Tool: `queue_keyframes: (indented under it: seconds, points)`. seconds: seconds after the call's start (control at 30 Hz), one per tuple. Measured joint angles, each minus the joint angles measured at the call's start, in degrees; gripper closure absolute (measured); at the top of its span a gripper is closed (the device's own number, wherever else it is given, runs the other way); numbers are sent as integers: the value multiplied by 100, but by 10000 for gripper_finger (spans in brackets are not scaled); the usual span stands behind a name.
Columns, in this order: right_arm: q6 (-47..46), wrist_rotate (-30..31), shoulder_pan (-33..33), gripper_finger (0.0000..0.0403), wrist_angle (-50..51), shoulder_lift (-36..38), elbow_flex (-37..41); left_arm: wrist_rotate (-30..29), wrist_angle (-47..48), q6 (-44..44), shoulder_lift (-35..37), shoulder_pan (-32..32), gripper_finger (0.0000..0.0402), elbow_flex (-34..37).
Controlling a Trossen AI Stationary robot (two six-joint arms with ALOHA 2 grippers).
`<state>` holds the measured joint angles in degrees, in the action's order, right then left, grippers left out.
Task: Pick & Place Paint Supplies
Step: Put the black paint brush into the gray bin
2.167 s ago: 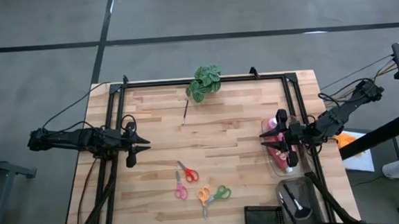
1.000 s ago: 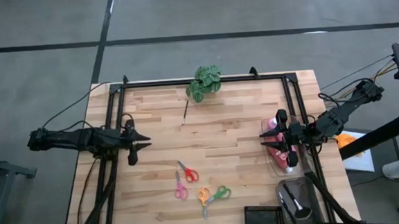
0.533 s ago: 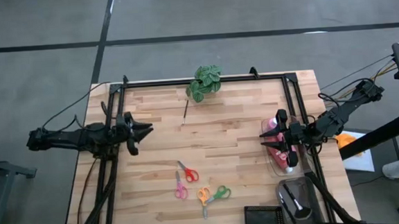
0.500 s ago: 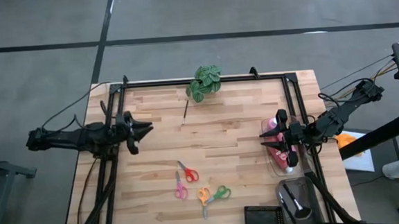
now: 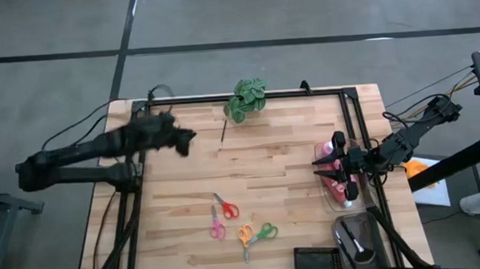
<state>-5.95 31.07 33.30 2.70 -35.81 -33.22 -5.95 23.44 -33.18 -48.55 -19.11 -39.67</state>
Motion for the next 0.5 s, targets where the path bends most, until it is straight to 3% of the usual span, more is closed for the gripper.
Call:
queue_keyframes:
  seconds: [0.13,0.2,0.3,0.5]
  points:
    - [0,0,1,287,2,0,3,2010,59,-36,-1315,-1358,296,-641]
    - [0,0,2,287,0,0,3,2742,41,-24,-1974,-1818,296,-922]
    - [1,0,2,287,0,0,3,3214,44,-115,-2851,-2198,295,-1294]
    - [0,0,2,287,2,0,3,3362,55,-519,-4168,-2189,295,-1921]
